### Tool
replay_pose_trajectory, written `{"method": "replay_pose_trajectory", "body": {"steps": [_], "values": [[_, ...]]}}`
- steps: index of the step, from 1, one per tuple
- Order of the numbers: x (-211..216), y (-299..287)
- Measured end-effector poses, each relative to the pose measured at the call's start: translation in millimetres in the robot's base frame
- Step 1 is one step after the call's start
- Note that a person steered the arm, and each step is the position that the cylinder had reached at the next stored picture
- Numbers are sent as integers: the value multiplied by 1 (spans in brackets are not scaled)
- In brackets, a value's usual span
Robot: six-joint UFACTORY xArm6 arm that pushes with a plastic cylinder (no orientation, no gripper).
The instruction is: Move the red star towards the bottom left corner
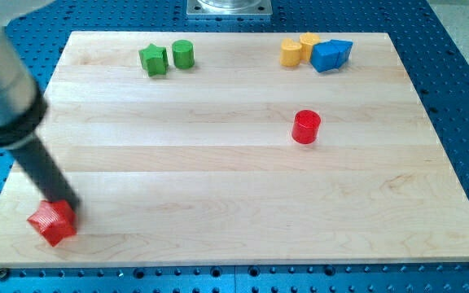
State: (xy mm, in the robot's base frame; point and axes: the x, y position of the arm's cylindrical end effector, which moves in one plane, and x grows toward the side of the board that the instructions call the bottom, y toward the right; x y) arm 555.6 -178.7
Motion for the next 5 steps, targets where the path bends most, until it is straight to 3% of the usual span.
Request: {"method": "replay_pose_trajectory", "body": {"steps": [2, 3, 4, 5], "values": [[-51, 214], [-76, 366], [-135, 391], [-137, 325]]}}
